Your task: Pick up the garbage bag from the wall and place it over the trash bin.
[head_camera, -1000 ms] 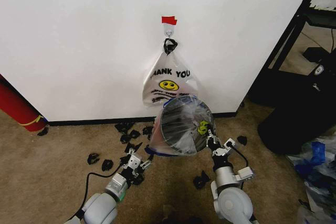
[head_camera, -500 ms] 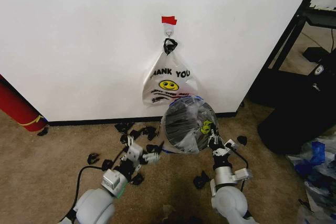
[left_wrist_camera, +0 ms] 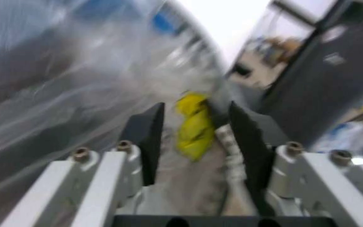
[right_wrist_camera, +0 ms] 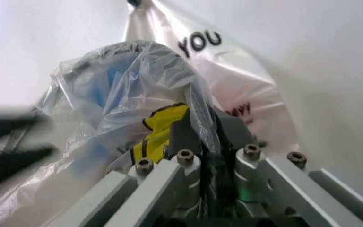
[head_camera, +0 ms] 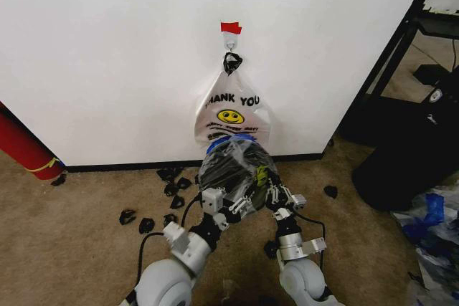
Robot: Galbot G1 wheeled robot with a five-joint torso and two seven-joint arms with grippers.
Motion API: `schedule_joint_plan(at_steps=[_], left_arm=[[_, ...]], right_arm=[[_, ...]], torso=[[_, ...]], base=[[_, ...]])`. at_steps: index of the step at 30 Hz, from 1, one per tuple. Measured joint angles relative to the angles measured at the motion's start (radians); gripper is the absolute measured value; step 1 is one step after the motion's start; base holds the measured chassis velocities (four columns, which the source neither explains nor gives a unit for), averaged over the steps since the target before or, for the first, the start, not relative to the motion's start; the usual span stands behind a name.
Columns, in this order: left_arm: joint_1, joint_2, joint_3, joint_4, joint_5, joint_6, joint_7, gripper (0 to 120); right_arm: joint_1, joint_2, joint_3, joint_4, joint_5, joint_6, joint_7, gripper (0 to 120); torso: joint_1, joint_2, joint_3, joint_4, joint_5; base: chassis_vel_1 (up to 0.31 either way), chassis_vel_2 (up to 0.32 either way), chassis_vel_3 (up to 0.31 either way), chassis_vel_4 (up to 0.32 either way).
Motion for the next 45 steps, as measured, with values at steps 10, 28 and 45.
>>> schedule_joint_plan(at_steps=[10,28,45], left_arm=[[-0.115,-0.030,0.030,0.061,0.002,0.170,-0.207,0],[-0.205,-0.056,0.031,0.159,0.047,0.238,-0.288,0],[-0.250,-0.097,0.020,0.272,0.112,0.227,-0.329,0]], right_arm=[[-0.021,-0.002,0.006,0.012,-0.072,0.046,-0.072,0],[-0.059,0.013,0.004,0.018,-0.154,0.095,-0.134,0],[-0.090,0.013,-0.014,0.042,-0.160,0.110,-0.177,0]], torso=[[0.000,0.000,0.000,0.0000,0.0000],[0.000,0.000,0.000,0.0000,-0.0001],[0.000,0.000,0.000,0.0000,-0.0001]], base=[[0.000,0.000,0.000,0.000],[0.000,0.000,0.000,0.000],[0.000,0.000,0.000,0.000]])
